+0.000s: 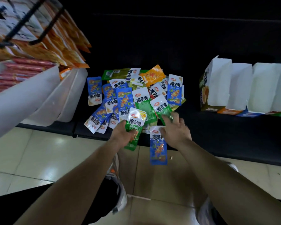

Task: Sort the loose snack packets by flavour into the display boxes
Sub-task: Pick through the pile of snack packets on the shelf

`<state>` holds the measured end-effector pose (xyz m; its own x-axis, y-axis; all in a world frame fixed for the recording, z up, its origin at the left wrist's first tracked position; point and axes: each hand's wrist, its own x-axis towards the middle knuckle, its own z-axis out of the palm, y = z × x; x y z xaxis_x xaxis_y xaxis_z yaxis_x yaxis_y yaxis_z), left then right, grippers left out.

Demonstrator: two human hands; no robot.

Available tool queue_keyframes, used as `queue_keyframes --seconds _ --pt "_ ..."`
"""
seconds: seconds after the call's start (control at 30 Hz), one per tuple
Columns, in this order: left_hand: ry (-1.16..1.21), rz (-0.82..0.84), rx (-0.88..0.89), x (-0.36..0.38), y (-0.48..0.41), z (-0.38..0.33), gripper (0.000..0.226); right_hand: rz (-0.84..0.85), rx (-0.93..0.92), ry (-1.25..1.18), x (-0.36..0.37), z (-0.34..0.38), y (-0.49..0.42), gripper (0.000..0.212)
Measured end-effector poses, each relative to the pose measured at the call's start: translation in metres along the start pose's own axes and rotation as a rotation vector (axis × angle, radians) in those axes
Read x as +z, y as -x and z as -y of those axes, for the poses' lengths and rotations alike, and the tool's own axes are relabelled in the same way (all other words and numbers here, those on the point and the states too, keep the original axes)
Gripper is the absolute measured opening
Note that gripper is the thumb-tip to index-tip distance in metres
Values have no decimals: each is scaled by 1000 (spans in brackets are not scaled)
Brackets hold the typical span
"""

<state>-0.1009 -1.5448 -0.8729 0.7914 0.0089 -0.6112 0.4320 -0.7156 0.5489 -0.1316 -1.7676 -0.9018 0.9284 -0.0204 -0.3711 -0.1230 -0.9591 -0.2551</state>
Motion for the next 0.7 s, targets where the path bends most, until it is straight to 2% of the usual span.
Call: queue_keyframes --seconds 0.1,0.23,0.5,0.6,0.7 --pt "38 -30 -33 16 1 3 32 -7 19 47 -1 1 -13 63" --pt "60 -65 -60 21 -2 1 31 -32 14 109 -4 -3 -22 70" --pt "82 -83 -34 22 -8 -15 49 -112 69 105 -10 -17 -30 73" --pt "84 -68 -3 23 -10 -29 64 -137 110 122 -18 -35 -32 68" --pt "94 -70 37 27 -14 -38 59 -170 119 162 -27 -53 -32 54"
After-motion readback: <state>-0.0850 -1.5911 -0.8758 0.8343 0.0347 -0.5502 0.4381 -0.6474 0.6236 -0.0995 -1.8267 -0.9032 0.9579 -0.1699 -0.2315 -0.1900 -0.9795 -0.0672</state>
